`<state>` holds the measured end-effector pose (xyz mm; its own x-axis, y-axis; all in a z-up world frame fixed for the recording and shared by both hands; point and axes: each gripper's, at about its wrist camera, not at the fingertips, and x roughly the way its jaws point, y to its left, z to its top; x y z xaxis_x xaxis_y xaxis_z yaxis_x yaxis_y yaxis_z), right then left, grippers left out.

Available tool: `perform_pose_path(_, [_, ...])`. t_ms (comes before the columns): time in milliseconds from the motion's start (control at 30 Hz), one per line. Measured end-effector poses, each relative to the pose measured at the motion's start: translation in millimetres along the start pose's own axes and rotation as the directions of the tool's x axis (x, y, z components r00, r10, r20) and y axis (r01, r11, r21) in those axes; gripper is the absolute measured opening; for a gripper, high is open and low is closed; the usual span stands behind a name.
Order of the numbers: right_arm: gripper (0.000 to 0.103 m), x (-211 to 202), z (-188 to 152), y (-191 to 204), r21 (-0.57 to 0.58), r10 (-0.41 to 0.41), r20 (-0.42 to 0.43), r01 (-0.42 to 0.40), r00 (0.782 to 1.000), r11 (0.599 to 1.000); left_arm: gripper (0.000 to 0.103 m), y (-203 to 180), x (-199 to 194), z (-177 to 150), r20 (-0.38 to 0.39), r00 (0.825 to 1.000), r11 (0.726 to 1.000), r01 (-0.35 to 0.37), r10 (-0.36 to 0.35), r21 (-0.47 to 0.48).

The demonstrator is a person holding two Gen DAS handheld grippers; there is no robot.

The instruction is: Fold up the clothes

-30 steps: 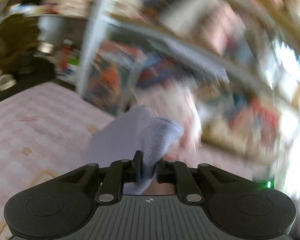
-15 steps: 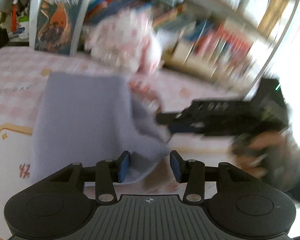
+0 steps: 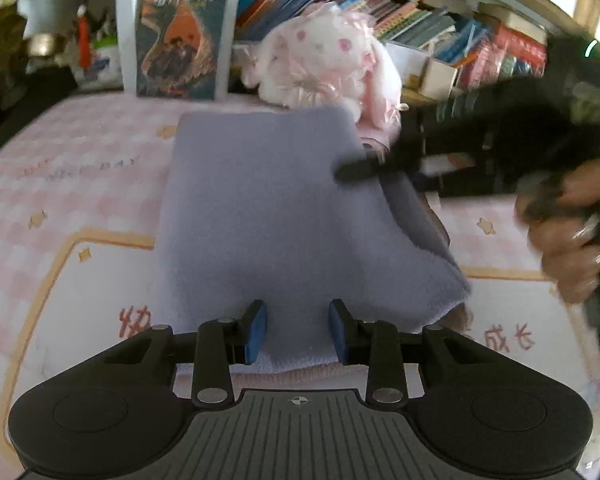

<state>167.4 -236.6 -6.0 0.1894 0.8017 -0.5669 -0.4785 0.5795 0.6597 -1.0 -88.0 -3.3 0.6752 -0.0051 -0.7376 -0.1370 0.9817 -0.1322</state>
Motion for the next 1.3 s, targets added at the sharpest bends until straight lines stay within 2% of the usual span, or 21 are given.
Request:
perform_pose_path(33, [0.019,-8.6,-2.1,10.1,-0.083,0.071,0.04,-0.067,0.997,0.994,0.032,0.1,-0.5,0.1,0.0,1.0,1.0,0.001,-0.001,0.001])
perform_pose_path(100, [0.015,-28.6,-14.1,29.9,-0.271,0.2,0.103,-0.166,0.974,0.948,0.032,0.3,-1.5,0.4,-0.001,1.0,1.0,0.002,-0.002,0.002])
perform_pose_path(133, [0.012,-33.5,-18.4,35.6,-0.33,0.206,0.112,-0.159,0.972,0.93,0.032,0.3,-2.0,0.5,-0.002,1.0,1.0,0.003,-0.003,0.003])
perform_pose_path(200, [0.012,-30.4,-19.8,33.5,-0.329,0.046,0.143,0.004,0.989,0.944,0.034,0.5,-3.1,0.7,-0.002,1.0,1.0,0.004,-0.004,0.005])
perform_pose_path(233, [0.012,-23.0,-16.3,24.0,-0.283,-0.094,0.135,0.129,0.986,0.951,0.036,0.6,-3.6,0.9,-0.003,1.0,1.0,0.005,-0.005,0.005])
perform_pose_path(267, [0.012,-14.7,-13.0,12.6,-0.244,-0.214,0.101,0.232,0.972,0.941,0.037,0.7,-4.1,1.0,-0.003,1.0,1.0,0.006,-0.006,0.006])
perform_pose_path(300, [0.012,-10.4,-11.2,2.8,-0.222,-0.275,0.073,0.285,0.959,0.933,0.037,0.8,-4.6,1.1,-0.003,1.0,1.0,0.006,-0.006,0.007])
perform_pose_path(367, [0.017,-18.2,-12.1,-3.6,-0.19,-0.252,0.09,0.265,0.963,0.945,0.037,1.0,-5.6,1.4,-0.004,1.0,1.0,0.008,-0.008,0.009])
perform_pose_path(433, [0.038,-30.9,-14.5,-1.1,-0.172,-0.213,0.138,0.235,0.967,0.957,0.037,4.0,-9.7,3.8,0.007,1.0,1.0,0.017,-0.017,-0.009])
perform_pose_path(500, [0.043,-41.4,-16.1,9.4,-0.205,-0.16,0.156,0.19,0.975,0.96,0.037,7.5,-20.5,7.5,0.048,0.998,0.998,0.038,-0.036,-0.04])
perform_pose_path(600, [0.05,-38.0,-15.8,21.8,-0.208,-0.062,0.08,0.077,0.995,0.975,0.037,16.5,-34.4,14.0,0.129,0.99,0.993,0.071,-0.059,-0.091])
perform_pose_path(667, [0.05,-30.3,-17.4,24.1,-0.177,-0.051,0.035,0.057,0.998,0.983,0.037,22.2,-34.6,18.3,0.145,0.988,0.99,0.071,-0.054,-0.118])
perform_pose_path(700, [0.046,-24.1,-18.6,24.5,-0.161,-0.061,0.013,0.062,0.998,0.985,0.037,24.6,-33.3,20.1,0.147,0.988,0.989,0.067,-0.048,-0.128])
perform_pose_path(733, [0.03,-18.7,-19.6,26.2,-0.162,-0.113,0.008,0.113,0.994,0.98,0.037,26.0,-30.7,21.2,0.142,0.989,0.989,0.059,-0.04,-0.134])
perform_pose_path(767, [0.022,-13.2,-20.6,27.9,-0.165,-0.167,0.004,0.165,0.986,0.972,0.037,27.1,-26.7,21.3,0.132,0.991,0.989,0.052,-0.034,-0.139])
perform_pose_path(833, [0.01,-8.7,-24.1,31.4,-0.189,-0.186,0.011,0.185,0.982,0.964,0.037,29.1,-15.1,19.5,0.097,0.995,0.988,0.038,-0.024,-0.149])
perform_pose_path(867, [0.01,-12.1,-26.9,36.4,-0.203,-0.179,0.033,0.182,0.983,0.962,0.035,29.6,-9.5,17.1,0.082,0.997,0.988,0.025,-0.013,-0.149])
perform_pose_path(1000, [0.008,-42.2,-38.7,45.4,-0.232,-0.013,0.086,0.033,0.996,0.972,0.035,31.3,-3.8,11.1,0.075,0.997,0.987,0.036,-0.025,-0.159])
perform_pose_path(1033, [0.008,-43.1,-40.4,42.0,-0.218,-0.031,0.082,0.049,0.996,0.975,0.035,31.6,-3.0,10.7,0.069,0.997,0.986,0.044,-0.034,-0.16])
perform_pose_path(1133, [0.007,-23.3,-46.0,20.4,-0.201,-0.208,0.042,0.212,0.977,0.956,0.036,30.3,-0.3,10.4,0.049,0.998,0.988,0.055,-0.049,-0.144])
perform_pose_path(1300, [0.008,-17.1,-50.0,17.3,-0.223,-0.215,0.043,0.219,0.976,0.95,0.037,27.2,-0.7,10.4,0.037,0.998,0.994,0.046,-0.042,-0.099])
